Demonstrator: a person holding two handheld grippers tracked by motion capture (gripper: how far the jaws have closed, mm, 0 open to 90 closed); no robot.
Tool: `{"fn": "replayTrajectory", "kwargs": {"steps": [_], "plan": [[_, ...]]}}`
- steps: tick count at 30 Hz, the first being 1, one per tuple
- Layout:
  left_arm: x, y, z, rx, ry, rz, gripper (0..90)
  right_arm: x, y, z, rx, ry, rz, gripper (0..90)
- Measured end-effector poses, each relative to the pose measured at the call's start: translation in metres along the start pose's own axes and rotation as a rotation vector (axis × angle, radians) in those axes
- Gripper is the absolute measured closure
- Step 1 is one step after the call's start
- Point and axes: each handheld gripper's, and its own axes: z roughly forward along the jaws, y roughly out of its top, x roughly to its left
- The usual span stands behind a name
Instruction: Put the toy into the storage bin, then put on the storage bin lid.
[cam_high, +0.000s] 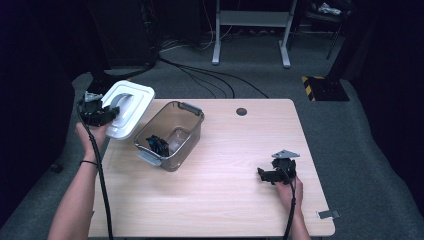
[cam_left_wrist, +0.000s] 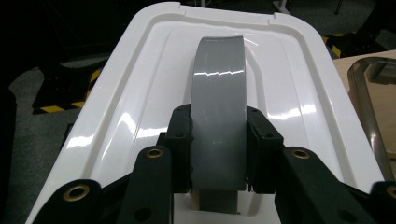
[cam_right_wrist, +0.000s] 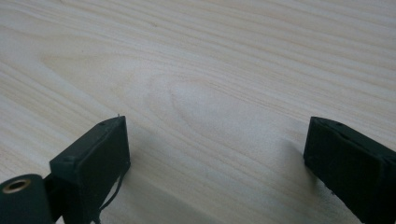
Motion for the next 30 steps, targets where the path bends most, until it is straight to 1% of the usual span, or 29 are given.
{"fn": "replayTrajectory", "kwargs": {"steps": [1, 2, 3, 4, 5, 6, 8, 9, 10, 12, 16, 17, 21, 26, 30], "plan": [[0.0, 0.001, -0.001, 0.004, -0.002, 0.0, 67.2, 0.0, 0.0, 0.0, 0.0, 0.0, 0.0, 6.2], [-0.001, 0.003, -0.002, -0.007, -0.001, -0.008, 67.2, 0.0, 0.0, 0.0, 0.0, 0.0, 0.0, 6.2], [-0.001, 0.005, -0.003, -0.019, 0.002, -0.005, 67.3, 0.0, 0.0, 0.0, 0.0, 0.001, -0.001, 6.2], [-0.001, 0.007, -0.005, -0.012, -0.001, 0.002, 67.2, 0.0, 0.0, 0.0, 0.0, 0.001, 0.0, 6.2], [-0.002, 0.007, -0.006, -0.02, 0.0, 0.006, 67.3, 0.0, 0.0, 0.0, 0.0, 0.001, 0.0, 6.2], [-0.003, 0.009, -0.007, -0.015, -0.002, 0.003, 67.3, 0.0, 0.0, 0.0, 0.0, -0.001, -0.001, 6.2], [-0.004, 0.012, -0.009, -0.025, -0.004, 0.015, 67.2, 0.0, 0.0, 0.0, 0.0, 0.001, 0.0, 6.2], [-0.005, 0.013, -0.01, -0.02, -0.007, 0.01, 67.2, 0.0, 0.0, 0.0, 0.0, 0.001, 0.0, 6.2], [-0.006, 0.015, -0.011, -0.025, -0.009, 0.014, 67.2, 0.0, 0.0, 0.0, 0.0, 0.001, 0.0, 6.2], [-0.008, 0.018, -0.013, -0.034, -0.018, 0.014, 67.2, 0.0, 0.0, 0.0, 0.0, 0.001, 0.0, 6.2], [-0.012, 0.022, -0.016, -0.024, -0.037, 0.028, 67.2, 0.0, 0.0, 0.0, 0.0, 0.001, 0.0, 6.2], [-0.014, 0.023, -0.016, -0.031, -0.039, 0.036, 67.2, 0.0, 0.0, 0.0, 0.0, 0.001, 0.0, 6.2], [-0.02, 0.025, -0.016, -0.03, -0.055, 0.051, 67.2, 0.0, 0.0, 0.0, 0.0, 0.001, 0.0, 6.2], [-0.027, 0.028, -0.018, -0.032, -0.081, 0.06, 67.2, 0.0, 0.0, 0.0, 0.0, 0.001, 0.0, 6.2], [-0.032, 0.031, -0.019, -0.03, -0.098, 0.059, 67.2, 0.0, 0.0, 0.0, 0.0, 0.001, 0.0, 6.2]]}}
